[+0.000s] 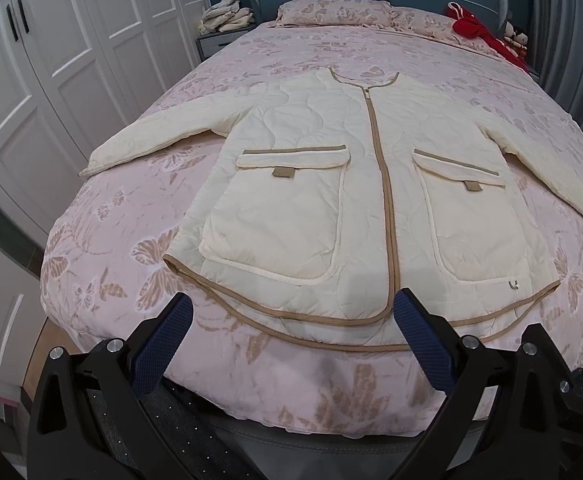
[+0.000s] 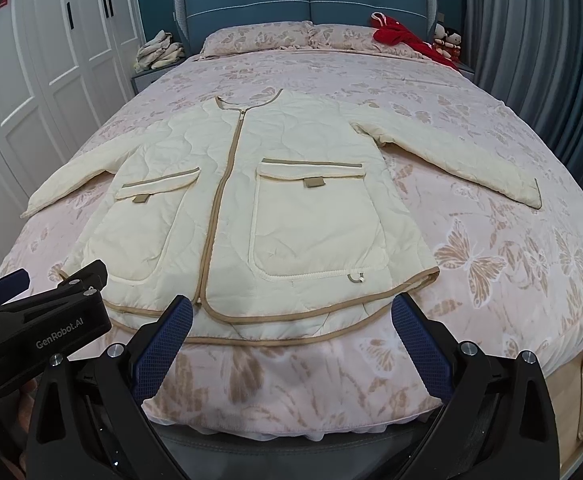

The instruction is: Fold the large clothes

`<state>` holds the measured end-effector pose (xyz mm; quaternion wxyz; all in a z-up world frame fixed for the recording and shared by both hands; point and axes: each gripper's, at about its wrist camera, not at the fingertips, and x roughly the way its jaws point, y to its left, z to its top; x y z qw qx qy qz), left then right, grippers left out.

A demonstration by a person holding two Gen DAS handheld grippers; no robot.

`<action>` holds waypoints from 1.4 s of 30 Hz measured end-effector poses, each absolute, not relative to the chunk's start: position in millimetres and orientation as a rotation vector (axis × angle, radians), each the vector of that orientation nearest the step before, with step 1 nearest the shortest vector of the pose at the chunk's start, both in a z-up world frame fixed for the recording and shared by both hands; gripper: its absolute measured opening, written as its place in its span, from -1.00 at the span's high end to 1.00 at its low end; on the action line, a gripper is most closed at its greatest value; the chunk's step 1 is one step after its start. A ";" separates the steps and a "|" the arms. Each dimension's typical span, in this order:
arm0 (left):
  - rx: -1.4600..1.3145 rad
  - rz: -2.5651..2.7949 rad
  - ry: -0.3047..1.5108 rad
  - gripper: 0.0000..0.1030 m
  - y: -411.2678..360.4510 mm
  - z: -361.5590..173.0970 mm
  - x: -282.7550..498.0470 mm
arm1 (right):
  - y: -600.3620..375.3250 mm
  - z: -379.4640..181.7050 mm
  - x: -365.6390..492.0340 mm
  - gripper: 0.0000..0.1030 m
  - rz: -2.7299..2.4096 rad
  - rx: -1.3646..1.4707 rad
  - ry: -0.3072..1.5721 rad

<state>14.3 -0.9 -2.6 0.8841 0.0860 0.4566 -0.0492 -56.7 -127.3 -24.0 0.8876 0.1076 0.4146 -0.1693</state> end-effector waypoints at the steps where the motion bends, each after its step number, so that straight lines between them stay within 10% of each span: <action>1: 0.179 -0.103 0.951 -0.90 -1.1 -2.8 14.9 | -127.4 -24.0 -56.6 -0.90 -0.350 0.225 0.862; 42: 0.169 -0.081 0.966 -0.90 3.3 -2.3 24.5 | -127.4 -23.4 -48.7 -0.90 -0.347 0.217 0.868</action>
